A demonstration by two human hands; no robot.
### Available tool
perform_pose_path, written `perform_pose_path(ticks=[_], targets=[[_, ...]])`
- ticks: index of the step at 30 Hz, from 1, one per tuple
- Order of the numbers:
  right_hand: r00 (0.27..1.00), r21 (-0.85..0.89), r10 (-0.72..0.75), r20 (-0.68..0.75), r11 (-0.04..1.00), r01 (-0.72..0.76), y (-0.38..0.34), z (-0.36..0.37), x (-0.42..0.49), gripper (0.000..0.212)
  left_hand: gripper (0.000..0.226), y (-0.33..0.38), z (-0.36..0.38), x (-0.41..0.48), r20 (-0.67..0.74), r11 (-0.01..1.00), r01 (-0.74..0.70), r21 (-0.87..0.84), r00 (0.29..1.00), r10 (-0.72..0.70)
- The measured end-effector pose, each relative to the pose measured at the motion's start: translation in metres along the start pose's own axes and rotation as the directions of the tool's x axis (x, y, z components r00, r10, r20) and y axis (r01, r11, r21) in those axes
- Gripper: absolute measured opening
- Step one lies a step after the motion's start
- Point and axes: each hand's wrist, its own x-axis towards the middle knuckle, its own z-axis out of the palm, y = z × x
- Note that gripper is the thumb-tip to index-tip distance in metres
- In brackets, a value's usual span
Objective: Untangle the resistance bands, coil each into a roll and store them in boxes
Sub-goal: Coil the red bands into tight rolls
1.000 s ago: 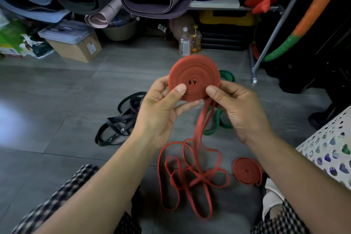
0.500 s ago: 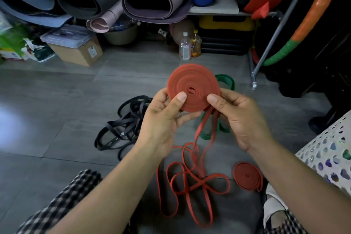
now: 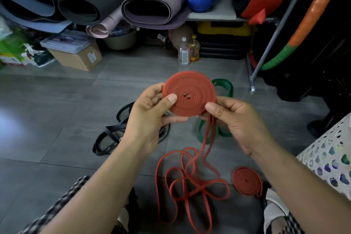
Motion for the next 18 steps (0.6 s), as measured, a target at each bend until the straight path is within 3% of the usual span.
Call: perform_pose_path(ticks=[4, 6, 8, 9, 11, 14, 18], targets=[[0.995, 0.053, -0.020, -0.097, 0.998, 0.026, 0.007, 0.007, -0.001, 0.012, 0.012, -0.017, 0.012, -0.006, -0.034, 0.973, 0.081, -0.218, 0.995, -0.091], [0.996, -0.002, -0.022, -0.082, 1.000, 0.021, 0.003, -0.001, 0.003, 0.012, 0.012, -0.020, 0.013, -0.007, 0.009, 0.961, 0.167, -0.219, 0.985, -0.170], [0.999, -0.155, -0.021, -0.044, 0.988, 0.014, -0.001, -0.011, 0.005, 0.011, 0.019, -0.016, 0.004, -0.002, 0.007, 0.984, 0.107, 0.145, 0.994, -0.109], [1.000, -0.253, -0.022, -0.008, 0.967, 0.019, -0.003, -0.015, 0.004, 0.010, 0.026, -0.012, -0.001, 0.002, 0.021, 0.935, 0.038, 0.352, 0.999, -0.048], [0.998, -0.384, -0.018, 0.063, 0.922, 0.041, -0.005, -0.016, 0.002, 0.011, 0.030, -0.006, -0.005, 0.006, 0.054, 0.851, -0.014, 0.525, 0.998, -0.018], [0.998, -0.248, -0.022, 0.053, 0.968, 0.034, -0.008, -0.015, 0.002, 0.012, 0.016, -0.004, 0.000, 0.003, 0.023, 0.914, 0.055, 0.402, 0.997, -0.070], [0.999, -0.024, 0.045, -0.018, 0.999, -0.045, -0.004, -0.012, 0.001, 0.013, 0.008, -0.004, 0.007, 0.002, -0.089, 0.996, 0.071, 0.052, 0.994, -0.066]])
